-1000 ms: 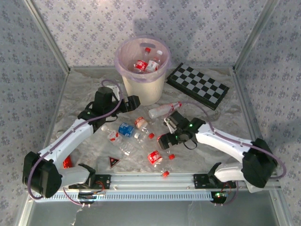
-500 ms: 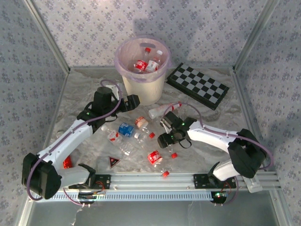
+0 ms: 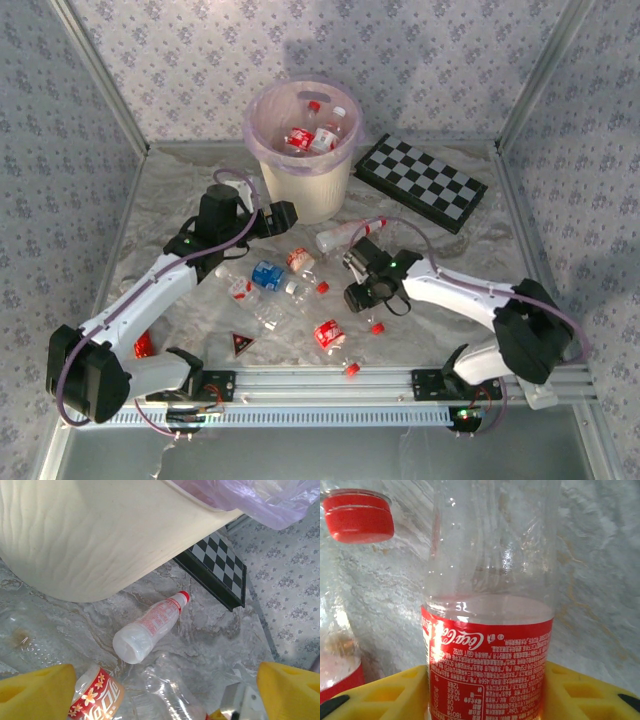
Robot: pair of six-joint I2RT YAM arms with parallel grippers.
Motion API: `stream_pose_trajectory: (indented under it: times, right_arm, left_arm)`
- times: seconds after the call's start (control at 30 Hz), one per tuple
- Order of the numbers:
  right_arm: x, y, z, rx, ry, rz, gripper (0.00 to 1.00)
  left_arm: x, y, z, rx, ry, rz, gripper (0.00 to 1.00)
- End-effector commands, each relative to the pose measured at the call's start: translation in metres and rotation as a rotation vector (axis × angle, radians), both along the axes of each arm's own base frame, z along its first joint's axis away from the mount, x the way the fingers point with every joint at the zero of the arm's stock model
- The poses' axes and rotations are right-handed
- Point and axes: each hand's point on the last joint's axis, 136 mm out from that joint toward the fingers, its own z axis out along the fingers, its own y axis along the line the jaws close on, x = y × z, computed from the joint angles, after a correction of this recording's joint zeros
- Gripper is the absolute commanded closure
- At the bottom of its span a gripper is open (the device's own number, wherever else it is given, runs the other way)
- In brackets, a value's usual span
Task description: Put the plastic bottles in the bin
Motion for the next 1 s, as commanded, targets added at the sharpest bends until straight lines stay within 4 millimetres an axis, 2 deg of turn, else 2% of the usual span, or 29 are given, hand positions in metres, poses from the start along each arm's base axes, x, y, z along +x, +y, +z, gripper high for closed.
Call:
stream_pose_trajectory:
  times: [0.0, 0.2, 0.3, 0.43, 0.57, 0.67, 0.8, 0.97]
  right_arm:
    - [-0.005, -0.013, 0.029, 0.008, -0.068, 0.027, 0.50]
    - [-0.007, -0.018, 0.075, 0.189, -0.199, 0.055, 0.53]
    - [-0.003, -0.012, 0.101, 0.301, -0.330, 0.087, 0.68]
    - [0.006, -0.004, 0.128, 0.410, -0.453, 0.093, 0.69]
    - [0.012, 0.012, 0.140, 0.468, -0.500, 0.115, 0.70]
    - [0.015, 0.023, 0.146, 0.492, -0.522, 0.144, 0.70]
    - [0.013, 0.032, 0.150, 0.503, -0.536, 0.182, 0.70]
    - [0.012, 0.038, 0.144, 0.505, -0.529, 0.196, 0.70]
  left_arm:
    - [-0.002, -0.002, 0.011, -0.029, -0.027, 0.000, 0.07]
    - [-0.006, -0.013, 0.035, -0.164, -0.060, -0.037, 0.08]
    - [-0.008, -0.019, 0.050, -0.236, -0.075, -0.059, 0.08]
    - [-0.016, -0.039, 0.068, -0.328, -0.088, -0.117, 0.07]
    - [-0.029, -0.070, 0.078, -0.378, -0.096, -0.193, 0.01]
    - [-0.032, -0.090, 0.075, -0.366, -0.088, -0.234, 0.00]
    - [-0.029, -0.098, 0.063, -0.333, -0.071, -0.223, 0.00]
    - [-0.021, -0.104, 0.063, -0.353, -0.087, -0.216, 0.03]
